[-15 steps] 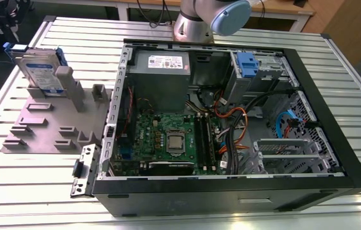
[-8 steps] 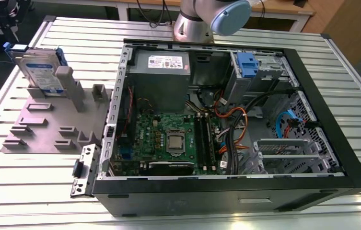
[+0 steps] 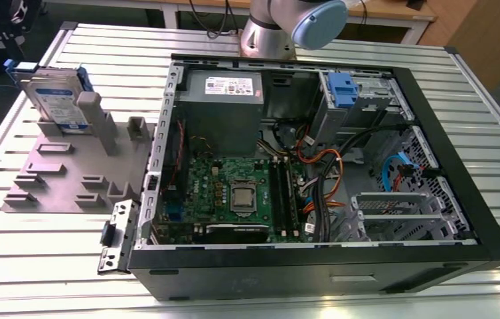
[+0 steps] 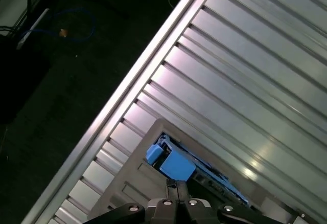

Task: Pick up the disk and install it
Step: 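Pick up the disk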

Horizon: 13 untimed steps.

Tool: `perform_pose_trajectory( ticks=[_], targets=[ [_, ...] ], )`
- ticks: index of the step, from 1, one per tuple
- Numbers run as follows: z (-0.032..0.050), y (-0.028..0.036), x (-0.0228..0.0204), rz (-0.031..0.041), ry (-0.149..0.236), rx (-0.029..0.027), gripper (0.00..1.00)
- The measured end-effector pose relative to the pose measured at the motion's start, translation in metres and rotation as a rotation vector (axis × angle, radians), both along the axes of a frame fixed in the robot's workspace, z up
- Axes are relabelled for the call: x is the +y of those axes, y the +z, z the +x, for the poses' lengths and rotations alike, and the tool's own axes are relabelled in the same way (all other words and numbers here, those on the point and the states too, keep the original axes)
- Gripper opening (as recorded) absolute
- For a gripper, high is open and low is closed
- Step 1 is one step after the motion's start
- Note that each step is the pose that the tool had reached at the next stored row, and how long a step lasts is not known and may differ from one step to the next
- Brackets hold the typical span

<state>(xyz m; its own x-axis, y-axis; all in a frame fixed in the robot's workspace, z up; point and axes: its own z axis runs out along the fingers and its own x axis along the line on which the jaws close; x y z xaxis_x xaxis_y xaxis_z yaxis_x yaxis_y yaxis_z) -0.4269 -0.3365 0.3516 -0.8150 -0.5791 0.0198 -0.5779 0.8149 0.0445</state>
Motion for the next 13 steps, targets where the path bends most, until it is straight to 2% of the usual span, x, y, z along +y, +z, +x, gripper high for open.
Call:
perform_pose_trajectory(
  ticks=[9, 13],
  targets=[
    [0.0, -0.0001, 0.0, 0.0, 0.122, 0.0, 0.11],
    [0.0, -0.0001, 0.0, 0.0, 0.162, 0.0, 0.11]
  ],
)
